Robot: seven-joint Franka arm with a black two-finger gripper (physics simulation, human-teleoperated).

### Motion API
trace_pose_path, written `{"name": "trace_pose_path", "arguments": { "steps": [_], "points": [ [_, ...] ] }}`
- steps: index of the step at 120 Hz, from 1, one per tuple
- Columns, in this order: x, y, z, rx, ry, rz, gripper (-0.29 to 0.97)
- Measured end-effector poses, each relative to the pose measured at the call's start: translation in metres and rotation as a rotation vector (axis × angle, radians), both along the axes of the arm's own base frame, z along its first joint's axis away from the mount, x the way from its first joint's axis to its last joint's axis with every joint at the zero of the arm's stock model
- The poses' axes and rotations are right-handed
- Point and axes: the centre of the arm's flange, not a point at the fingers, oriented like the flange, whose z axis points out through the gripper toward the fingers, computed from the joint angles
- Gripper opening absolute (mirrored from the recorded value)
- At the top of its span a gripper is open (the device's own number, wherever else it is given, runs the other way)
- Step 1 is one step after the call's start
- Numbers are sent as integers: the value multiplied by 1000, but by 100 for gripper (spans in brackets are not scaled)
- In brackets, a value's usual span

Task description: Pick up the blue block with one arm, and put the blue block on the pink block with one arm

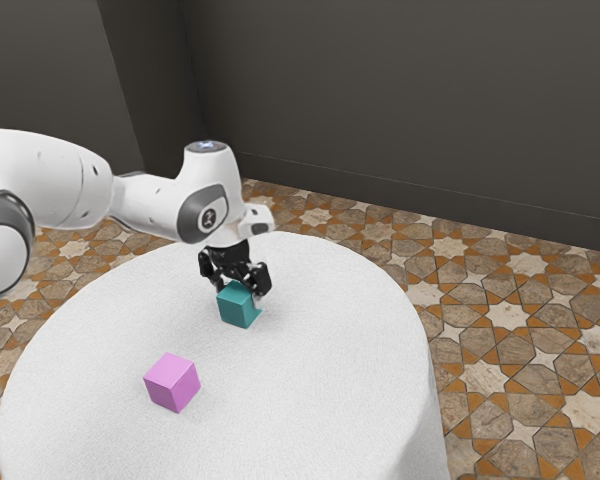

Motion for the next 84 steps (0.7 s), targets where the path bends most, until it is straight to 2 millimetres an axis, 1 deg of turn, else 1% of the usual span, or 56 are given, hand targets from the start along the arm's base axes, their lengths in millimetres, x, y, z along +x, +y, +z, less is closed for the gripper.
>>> {"name": "trace_pose_path", "arguments": {
  "steps": [6, 16, 47, 62, 66, 70, 80, 84],
  "points": [
    [-3, 0, -2, -2, 11, -1, 64],
    [-5, 1, -3, -4, 20, -4, 57],
    [-3, 2, -6, -6, 20, -6, 41],
    [-3, 6, -4, 0, 18, 3, 38],
    [-2, 7, 0, 2, 12, 5, 38],
    [-2, 8, 9, 4, 1, 7, 37],
    [-4, 9, 51, 9, -41, 11, 37],
    [-11, 8, 66, 11, -49, 11, 37]
  ]
}}
